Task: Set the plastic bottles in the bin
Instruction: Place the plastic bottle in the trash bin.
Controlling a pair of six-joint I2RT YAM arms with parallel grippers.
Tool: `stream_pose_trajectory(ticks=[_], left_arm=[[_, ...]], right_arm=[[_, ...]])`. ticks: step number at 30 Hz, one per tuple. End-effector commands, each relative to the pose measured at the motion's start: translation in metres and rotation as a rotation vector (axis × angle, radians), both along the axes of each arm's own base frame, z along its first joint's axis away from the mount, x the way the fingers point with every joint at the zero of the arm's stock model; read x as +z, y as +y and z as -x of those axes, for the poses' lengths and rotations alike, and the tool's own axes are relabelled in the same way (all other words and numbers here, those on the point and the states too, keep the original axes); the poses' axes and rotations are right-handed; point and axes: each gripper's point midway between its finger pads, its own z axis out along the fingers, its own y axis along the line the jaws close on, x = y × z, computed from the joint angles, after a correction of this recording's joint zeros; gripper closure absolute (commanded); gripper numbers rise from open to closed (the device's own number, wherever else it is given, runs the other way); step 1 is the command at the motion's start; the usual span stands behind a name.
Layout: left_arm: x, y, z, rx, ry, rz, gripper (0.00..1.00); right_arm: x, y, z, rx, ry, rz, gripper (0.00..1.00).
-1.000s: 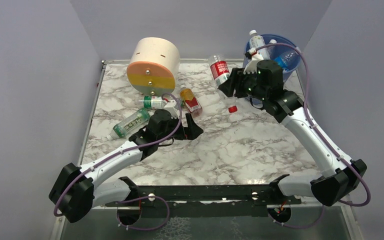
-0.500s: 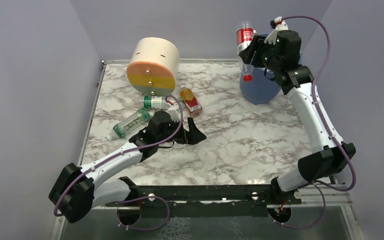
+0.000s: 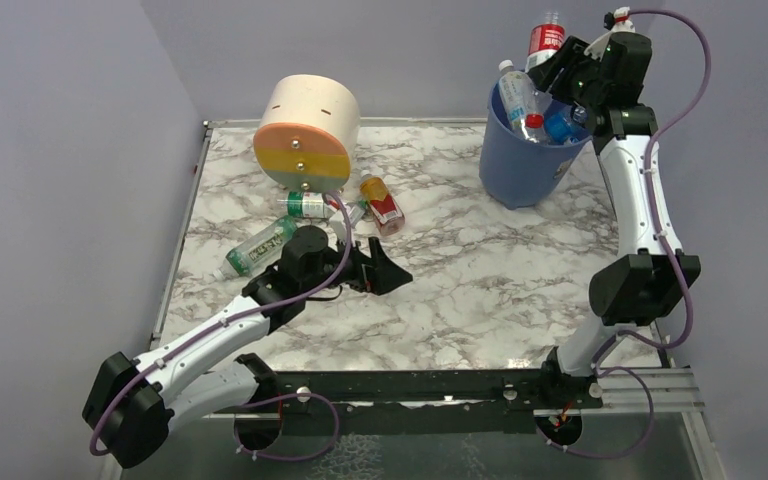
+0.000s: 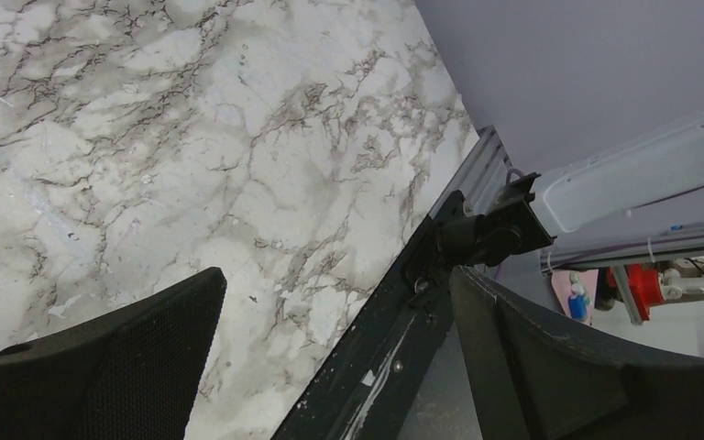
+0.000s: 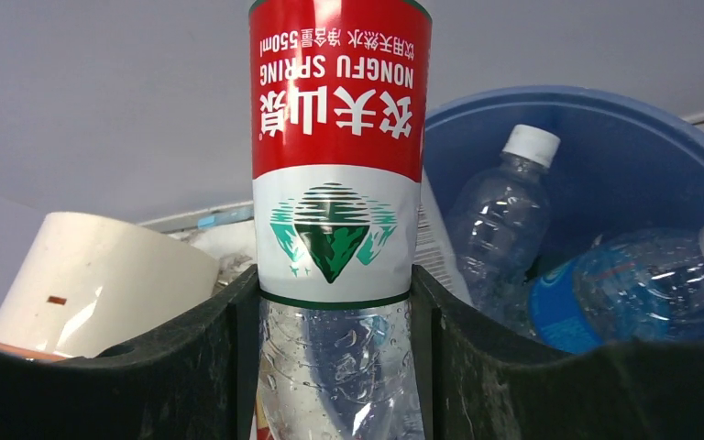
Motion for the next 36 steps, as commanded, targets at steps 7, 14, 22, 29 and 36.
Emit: stream_pose_trajectory(ticks=[7,14,22,29,36], left_arm=[[0.036,0.003,0.014,-0.041,-0.039,0.052,0.01],[0.038,0.002,0.011,-0.036,-0.043,0.040,0.01],[0.037,0.000,0.007,-0.035,-0.041,0.025,0.01],[0.039,0.000,0.007,-0.032,-0.040,0.024,0.01],[0.036,0.003,0.006,-0.017,-0.039,0.014,0.01]], right_arm=[[-0.007,-0.039,-0.036,-0.046,-0.013,-0.067,0.45],[-0.037,-0.057,-0.049,-0.096,0.052,-0.068,0.42],[-0.046,-0.064,-0.043,-0.121,0.070,-0.055,0.28],[-0.039,-0.073,-0.030,-0.165,0.077,-0.028,0.26],[-0.044,-0.080,-0.017,-0.192,0.094,-0.018,0.25]])
